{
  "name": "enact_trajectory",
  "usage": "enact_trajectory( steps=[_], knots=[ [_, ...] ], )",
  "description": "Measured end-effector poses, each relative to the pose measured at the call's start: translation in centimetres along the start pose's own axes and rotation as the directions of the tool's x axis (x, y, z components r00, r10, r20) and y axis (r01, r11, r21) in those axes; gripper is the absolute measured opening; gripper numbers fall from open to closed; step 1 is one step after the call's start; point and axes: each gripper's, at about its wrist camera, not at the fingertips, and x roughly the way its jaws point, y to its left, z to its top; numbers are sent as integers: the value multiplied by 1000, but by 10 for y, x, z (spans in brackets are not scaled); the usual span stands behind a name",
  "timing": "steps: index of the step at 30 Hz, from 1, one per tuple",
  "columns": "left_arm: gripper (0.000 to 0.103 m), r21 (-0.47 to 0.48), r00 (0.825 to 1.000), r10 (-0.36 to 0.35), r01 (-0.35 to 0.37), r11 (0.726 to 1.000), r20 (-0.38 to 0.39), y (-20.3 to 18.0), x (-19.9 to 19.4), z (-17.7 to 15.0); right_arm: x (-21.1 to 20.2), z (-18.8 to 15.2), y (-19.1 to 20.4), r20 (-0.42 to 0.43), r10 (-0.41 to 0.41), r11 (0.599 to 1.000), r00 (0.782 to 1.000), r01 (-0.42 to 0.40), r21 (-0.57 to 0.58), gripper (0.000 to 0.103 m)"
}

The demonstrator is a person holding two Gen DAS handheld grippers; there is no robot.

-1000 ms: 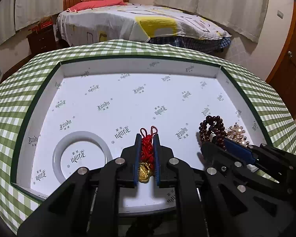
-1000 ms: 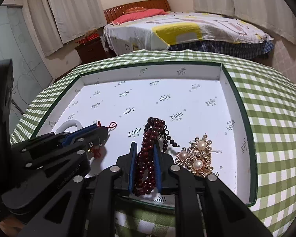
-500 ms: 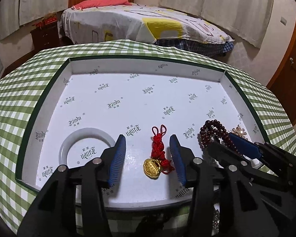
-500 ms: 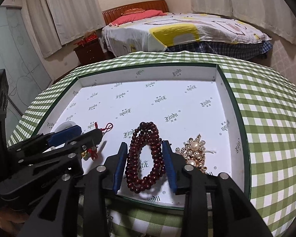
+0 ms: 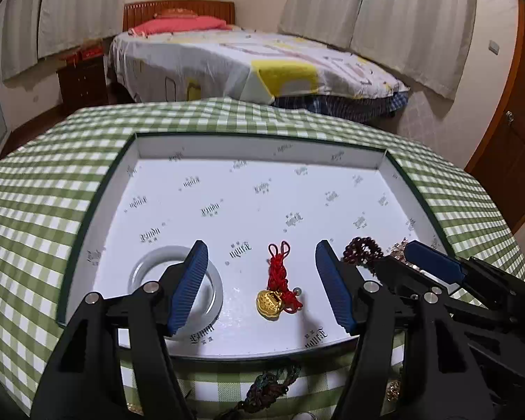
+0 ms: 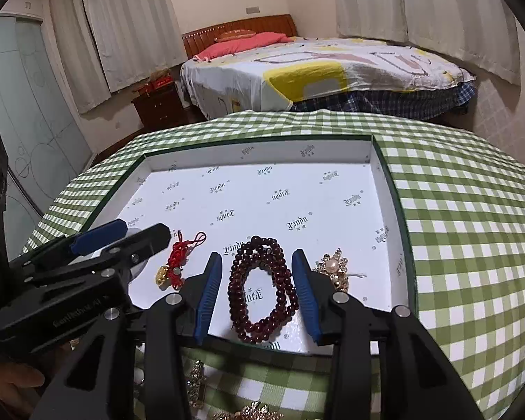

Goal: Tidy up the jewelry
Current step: 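Withdraw both tools from the box toward the remaining jewelry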

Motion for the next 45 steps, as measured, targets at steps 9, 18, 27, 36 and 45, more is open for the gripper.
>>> enact_trajectory(
  steps=[9, 18, 27, 36, 45],
  knots=[
    [63, 48, 992, 31, -37, 998, 124, -7, -41, -6, -31, -8, 9, 74, -12, 1000, 997, 13, -21, 42],
    [63, 49, 982, 55, -65, 997, 183, -6, -78, -28, -58, -25, 19, 132, -42, 998, 990, 47, -41, 42],
    [63, 28, 981, 81, -87, 996, 178, 6, -104, -53, -78, -47, 23, 146, -61, 997, 987, 68, -42, 42],
    [63, -15, 979, 131, -130, 991, 158, 28, -121, -77, -93, -67, 23, 156, -64, 997, 986, 71, -41, 42],
    [63, -36, 978, 166, -163, 986, 123, 41, -125, -93, -97, -84, 22, 147, -66, 997, 987, 72, -39, 42]
  ],
)
